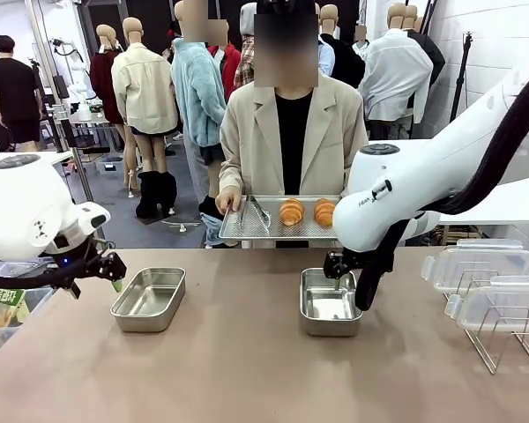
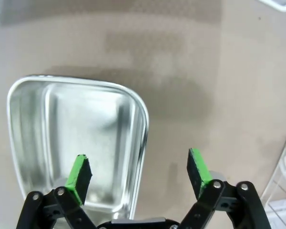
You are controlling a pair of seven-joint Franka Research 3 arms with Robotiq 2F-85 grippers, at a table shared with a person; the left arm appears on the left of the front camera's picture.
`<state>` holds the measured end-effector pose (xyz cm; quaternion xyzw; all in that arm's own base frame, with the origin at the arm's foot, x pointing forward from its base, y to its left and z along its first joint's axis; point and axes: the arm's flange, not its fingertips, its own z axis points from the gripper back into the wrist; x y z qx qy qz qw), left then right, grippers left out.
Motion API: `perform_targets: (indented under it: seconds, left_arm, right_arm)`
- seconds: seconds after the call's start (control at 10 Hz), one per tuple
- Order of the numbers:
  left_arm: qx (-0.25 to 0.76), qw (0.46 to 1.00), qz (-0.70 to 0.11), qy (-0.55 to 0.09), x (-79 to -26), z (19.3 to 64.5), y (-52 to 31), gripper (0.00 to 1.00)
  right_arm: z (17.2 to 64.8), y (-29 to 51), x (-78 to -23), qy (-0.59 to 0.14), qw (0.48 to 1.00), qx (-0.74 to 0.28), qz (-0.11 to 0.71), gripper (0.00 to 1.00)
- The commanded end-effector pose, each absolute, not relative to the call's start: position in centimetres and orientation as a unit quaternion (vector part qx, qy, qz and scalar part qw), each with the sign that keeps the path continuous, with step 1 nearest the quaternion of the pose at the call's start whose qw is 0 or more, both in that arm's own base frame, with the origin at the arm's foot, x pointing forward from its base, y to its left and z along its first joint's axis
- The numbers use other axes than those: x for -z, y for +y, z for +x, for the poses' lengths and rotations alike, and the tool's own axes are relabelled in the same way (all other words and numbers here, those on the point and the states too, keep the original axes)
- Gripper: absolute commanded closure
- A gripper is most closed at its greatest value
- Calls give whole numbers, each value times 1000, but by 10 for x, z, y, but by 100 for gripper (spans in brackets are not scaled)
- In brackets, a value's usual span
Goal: Place the bread in airtight containers.
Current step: Lift both Airtight Container.
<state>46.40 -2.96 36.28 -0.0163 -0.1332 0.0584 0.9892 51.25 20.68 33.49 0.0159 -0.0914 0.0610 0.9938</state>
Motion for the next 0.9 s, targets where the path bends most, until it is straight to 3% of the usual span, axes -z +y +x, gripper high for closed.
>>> perform_targets:
  seconds: [0.0, 0.4, 0.8]
  left_arm:
    - [-37, 991, -34, -122, -347, 479, -29, 0]
    - [7, 993, -54, -105, -323, 484, -41, 0]
    - [-13, 994, -36, -101, -326, 477, -43, 0]
  right_arm:
    - [526, 218, -322, -99, 994, -54, 1, 0]
    - [534, 214, -309, -93, 994, -51, -2, 0]
    - [537, 214, -304, -84, 995, -52, 1, 0]
